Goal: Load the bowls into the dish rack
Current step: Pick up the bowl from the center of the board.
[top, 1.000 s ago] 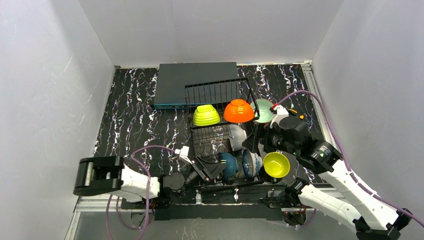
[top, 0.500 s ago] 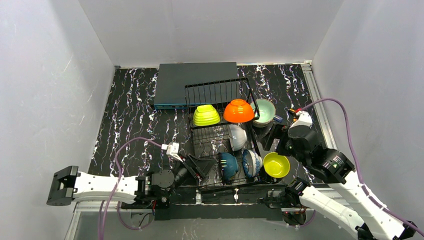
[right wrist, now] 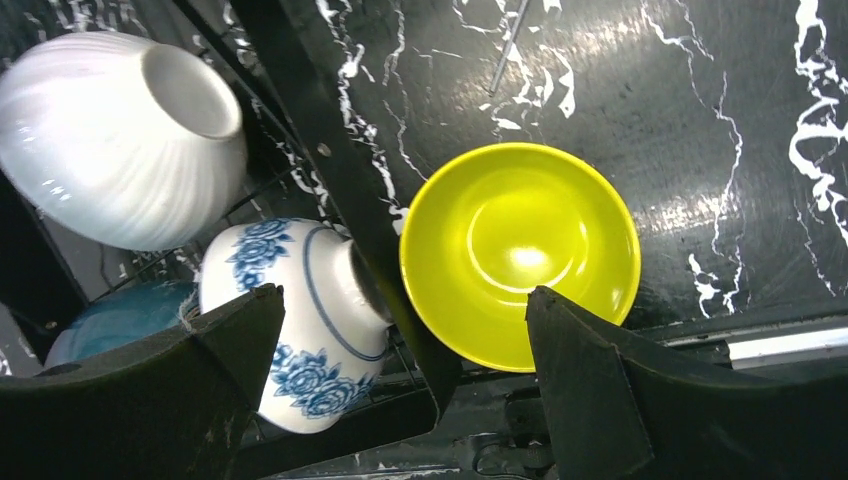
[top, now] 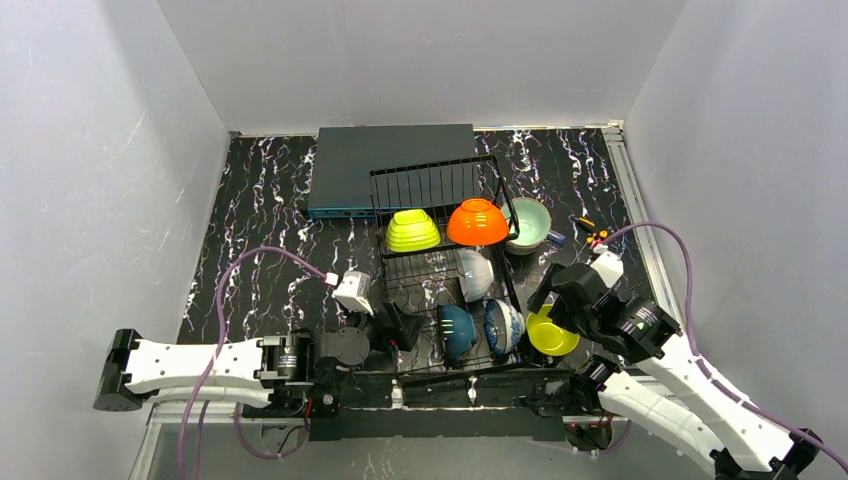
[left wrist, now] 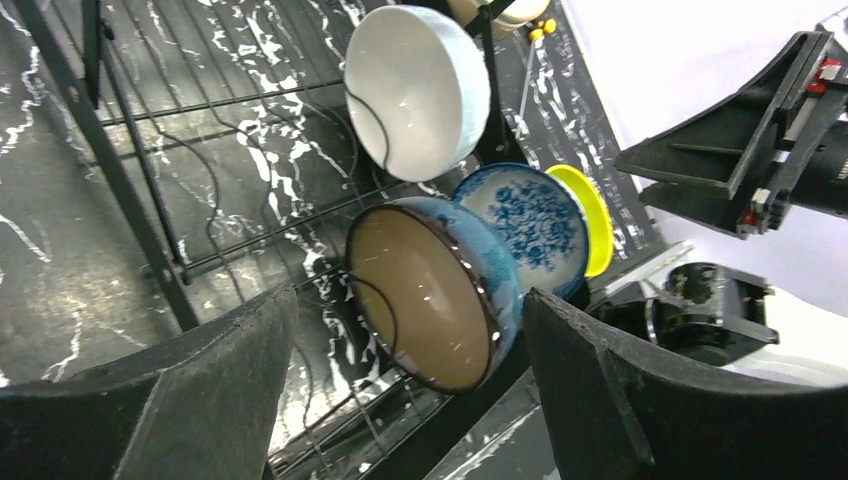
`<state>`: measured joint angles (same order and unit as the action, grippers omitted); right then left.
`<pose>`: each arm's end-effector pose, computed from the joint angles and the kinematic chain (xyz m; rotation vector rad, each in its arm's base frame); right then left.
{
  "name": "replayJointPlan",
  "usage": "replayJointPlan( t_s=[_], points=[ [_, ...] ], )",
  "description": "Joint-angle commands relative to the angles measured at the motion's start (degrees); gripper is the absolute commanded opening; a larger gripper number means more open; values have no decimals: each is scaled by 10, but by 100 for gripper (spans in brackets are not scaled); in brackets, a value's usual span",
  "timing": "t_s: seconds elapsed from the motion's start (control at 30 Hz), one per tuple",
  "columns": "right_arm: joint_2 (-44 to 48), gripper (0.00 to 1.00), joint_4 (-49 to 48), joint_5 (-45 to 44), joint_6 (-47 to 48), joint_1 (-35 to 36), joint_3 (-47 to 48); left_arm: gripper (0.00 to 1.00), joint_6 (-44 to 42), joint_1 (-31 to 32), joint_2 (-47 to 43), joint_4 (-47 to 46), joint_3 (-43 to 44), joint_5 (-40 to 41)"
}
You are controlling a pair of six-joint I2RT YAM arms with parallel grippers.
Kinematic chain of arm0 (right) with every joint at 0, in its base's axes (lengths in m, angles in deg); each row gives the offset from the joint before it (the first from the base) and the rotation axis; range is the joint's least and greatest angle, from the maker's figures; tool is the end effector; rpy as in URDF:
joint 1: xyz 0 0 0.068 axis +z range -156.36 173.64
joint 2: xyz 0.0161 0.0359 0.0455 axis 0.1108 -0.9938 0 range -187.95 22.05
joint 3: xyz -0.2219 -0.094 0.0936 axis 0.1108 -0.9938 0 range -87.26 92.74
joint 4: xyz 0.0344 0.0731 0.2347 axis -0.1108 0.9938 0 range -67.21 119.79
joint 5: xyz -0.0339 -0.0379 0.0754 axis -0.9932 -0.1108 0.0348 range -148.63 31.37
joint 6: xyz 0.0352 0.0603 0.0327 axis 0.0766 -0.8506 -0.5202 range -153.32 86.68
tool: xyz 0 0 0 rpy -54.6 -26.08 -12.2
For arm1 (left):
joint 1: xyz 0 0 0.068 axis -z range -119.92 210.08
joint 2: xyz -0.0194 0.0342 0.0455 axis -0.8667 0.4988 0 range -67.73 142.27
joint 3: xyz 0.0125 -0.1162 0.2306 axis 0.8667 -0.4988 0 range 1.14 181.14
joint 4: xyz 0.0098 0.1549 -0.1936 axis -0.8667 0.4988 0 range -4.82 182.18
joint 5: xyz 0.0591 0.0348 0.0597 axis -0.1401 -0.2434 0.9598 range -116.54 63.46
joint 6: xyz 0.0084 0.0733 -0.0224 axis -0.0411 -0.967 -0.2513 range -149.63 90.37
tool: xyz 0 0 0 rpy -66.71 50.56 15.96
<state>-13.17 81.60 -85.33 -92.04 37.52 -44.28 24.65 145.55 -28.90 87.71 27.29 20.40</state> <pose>0.1072 0.0622 0.2447 0.4993 2.3054 0.2999 0.0619 -0.1744 0.2465 -0.0899 1.8640 -1.0065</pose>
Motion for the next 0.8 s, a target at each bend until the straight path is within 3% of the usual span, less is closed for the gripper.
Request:
replayJointPlan(
  t_s=[0.0, 0.4, 0.77],
  points=[
    [-2, 99, 15, -12, -64, -2, -20, 80, -2, 2, 14, 101, 30, 31],
    [-33, 97, -44, -37, -103, -3, -72, 79, 25, 2, 38, 58, 15, -1],
    [-81, 82, -135, -34, -85, -24, -97, 79, 34, 2, 65, 18, 10, -33]
  ],
)
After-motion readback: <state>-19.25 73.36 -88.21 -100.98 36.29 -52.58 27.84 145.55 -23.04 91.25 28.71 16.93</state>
